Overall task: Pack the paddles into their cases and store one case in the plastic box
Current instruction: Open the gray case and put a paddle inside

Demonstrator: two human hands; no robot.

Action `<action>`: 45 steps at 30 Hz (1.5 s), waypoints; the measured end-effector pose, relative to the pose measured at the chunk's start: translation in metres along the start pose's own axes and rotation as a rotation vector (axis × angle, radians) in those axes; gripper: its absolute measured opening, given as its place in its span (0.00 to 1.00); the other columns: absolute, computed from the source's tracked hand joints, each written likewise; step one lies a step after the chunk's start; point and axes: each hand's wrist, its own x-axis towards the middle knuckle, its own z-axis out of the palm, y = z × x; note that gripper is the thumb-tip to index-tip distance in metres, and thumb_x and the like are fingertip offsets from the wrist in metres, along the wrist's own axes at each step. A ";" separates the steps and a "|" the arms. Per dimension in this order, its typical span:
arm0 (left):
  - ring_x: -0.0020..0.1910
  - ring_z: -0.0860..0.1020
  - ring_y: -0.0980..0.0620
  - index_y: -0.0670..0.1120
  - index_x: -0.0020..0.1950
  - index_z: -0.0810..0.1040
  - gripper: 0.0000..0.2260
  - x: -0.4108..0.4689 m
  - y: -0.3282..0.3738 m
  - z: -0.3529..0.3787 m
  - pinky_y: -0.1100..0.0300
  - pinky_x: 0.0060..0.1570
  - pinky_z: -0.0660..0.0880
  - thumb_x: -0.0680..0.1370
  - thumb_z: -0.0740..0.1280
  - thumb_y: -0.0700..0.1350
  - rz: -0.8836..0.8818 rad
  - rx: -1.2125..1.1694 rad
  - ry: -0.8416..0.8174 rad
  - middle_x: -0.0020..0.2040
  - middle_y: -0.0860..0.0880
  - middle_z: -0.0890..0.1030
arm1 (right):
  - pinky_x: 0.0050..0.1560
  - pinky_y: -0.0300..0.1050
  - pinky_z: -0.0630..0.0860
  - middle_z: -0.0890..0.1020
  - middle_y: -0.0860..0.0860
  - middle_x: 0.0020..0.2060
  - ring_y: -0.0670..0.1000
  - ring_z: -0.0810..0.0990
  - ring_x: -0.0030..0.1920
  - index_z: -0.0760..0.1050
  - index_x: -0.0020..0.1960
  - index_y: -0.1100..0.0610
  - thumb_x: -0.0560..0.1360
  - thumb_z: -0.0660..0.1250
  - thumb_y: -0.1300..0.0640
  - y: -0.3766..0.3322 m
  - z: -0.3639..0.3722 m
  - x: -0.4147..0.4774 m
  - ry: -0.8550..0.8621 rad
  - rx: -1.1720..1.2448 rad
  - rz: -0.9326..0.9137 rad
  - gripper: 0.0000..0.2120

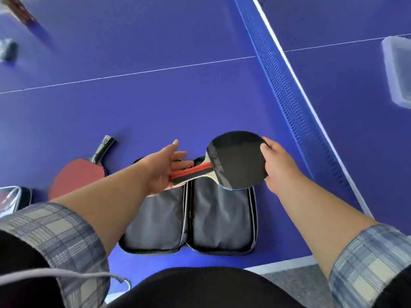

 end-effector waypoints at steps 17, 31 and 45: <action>0.40 0.76 0.48 0.52 0.49 0.74 0.12 -0.039 -0.124 -0.117 0.56 0.39 0.74 0.76 0.61 0.59 -0.003 0.578 0.226 0.43 0.49 0.78 | 0.55 0.63 0.82 0.80 0.47 0.54 0.55 0.83 0.54 0.64 0.74 0.36 0.72 0.58 0.68 0.094 0.199 -0.093 -0.190 -0.005 0.207 0.38; 0.40 0.80 0.50 0.52 0.60 0.69 0.18 -0.015 -0.128 -0.129 0.56 0.39 0.77 0.76 0.67 0.59 0.077 1.091 0.154 0.45 0.50 0.81 | 0.70 0.53 0.70 0.59 0.51 0.79 0.60 0.65 0.73 0.47 0.82 0.53 0.77 0.68 0.58 0.101 0.215 -0.089 -0.121 -0.889 -0.163 0.41; 0.46 0.80 0.51 0.52 0.69 0.68 0.19 -0.024 -0.130 -0.135 0.51 0.45 0.80 0.79 0.66 0.52 0.189 1.202 0.002 0.55 0.55 0.78 | 0.78 0.62 0.53 0.45 0.52 0.82 0.58 0.41 0.81 0.48 0.82 0.48 0.79 0.58 0.35 0.123 0.217 -0.109 -0.415 -1.456 -0.571 0.38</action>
